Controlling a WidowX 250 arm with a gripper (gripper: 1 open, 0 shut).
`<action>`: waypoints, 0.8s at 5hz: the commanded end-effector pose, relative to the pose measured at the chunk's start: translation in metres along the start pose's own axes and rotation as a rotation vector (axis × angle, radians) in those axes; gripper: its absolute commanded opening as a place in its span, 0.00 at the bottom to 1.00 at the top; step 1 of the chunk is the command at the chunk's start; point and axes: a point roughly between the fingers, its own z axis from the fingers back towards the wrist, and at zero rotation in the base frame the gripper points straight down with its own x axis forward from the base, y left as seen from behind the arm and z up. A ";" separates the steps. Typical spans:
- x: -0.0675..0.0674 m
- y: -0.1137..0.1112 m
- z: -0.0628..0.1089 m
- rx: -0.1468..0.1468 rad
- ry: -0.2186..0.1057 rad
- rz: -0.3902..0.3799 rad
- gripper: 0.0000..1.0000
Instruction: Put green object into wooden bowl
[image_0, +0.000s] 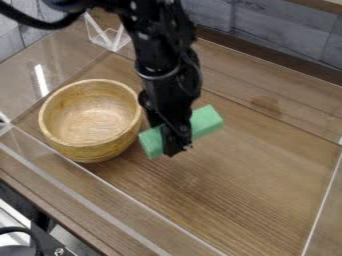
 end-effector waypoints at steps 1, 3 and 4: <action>0.009 0.008 -0.005 0.010 -0.021 -0.030 0.00; 0.016 0.030 0.010 0.037 -0.028 -0.011 0.00; 0.007 0.031 0.025 0.020 -0.038 -0.037 0.00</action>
